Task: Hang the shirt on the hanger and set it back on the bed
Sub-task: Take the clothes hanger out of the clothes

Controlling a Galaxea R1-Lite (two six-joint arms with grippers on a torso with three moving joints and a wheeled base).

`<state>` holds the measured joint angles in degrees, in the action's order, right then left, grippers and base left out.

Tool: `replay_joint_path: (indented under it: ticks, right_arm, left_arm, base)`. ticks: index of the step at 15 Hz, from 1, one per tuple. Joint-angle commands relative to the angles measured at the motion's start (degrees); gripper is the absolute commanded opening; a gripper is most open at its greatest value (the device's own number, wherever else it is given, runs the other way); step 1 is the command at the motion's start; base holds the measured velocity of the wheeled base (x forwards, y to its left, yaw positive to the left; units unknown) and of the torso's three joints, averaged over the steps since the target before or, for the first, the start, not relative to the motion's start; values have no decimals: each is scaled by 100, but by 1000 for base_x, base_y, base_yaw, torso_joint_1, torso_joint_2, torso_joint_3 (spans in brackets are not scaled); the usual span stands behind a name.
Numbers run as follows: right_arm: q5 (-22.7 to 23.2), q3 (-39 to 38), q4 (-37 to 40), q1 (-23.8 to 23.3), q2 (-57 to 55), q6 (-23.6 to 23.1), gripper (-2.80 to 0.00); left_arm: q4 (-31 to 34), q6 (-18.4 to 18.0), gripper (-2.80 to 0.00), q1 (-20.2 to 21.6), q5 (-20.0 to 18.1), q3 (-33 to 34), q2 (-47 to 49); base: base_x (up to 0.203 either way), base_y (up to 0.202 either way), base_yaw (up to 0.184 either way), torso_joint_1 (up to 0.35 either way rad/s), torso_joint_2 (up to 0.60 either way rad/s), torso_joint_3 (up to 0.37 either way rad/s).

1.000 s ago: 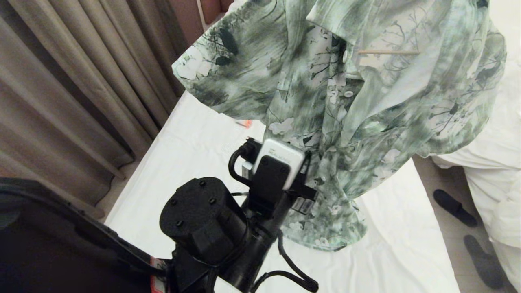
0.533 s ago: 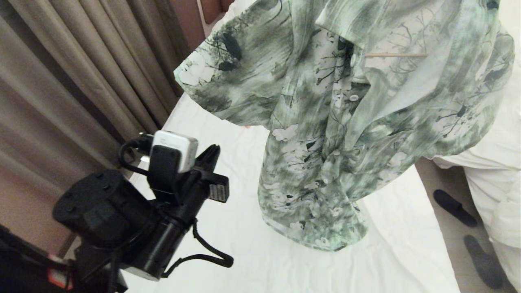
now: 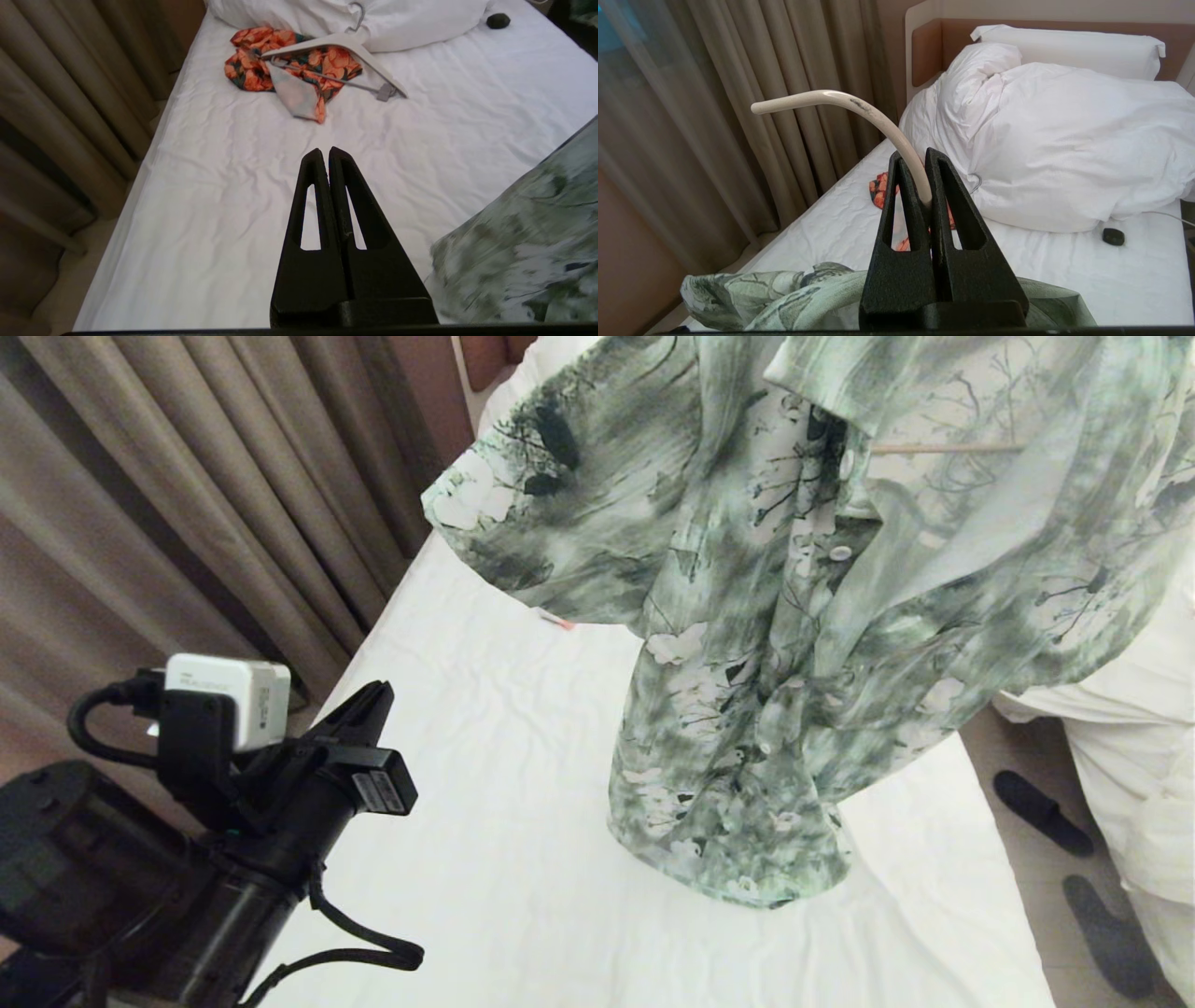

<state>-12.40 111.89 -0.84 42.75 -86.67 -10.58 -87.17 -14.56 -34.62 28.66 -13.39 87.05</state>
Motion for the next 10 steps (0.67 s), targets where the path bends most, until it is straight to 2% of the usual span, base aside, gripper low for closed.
replay_joint_path:
  ticks: [1, 7, 10]
  right_arm:
    - [-8, -36, -4, -4, 45, -12, -280]
    - [-17, -106, -4, -4, 124, -33, -280]
    - [16, -102, -4, -5, 124, -181, -280]
  left_arm:
    - [-49, -3, -280, 8, 78, 82, -83]
    - [-49, -3, -280, 8, 158, 74, -48]
    - [-49, -3, -280, 8, 158, 65, -48]
  base:
    - [0, 0, 0, 0, 0, 0]
    - [0, 0, 0, 135, -332, -190]
    - [0, 0, 0, 14, -22, -14]
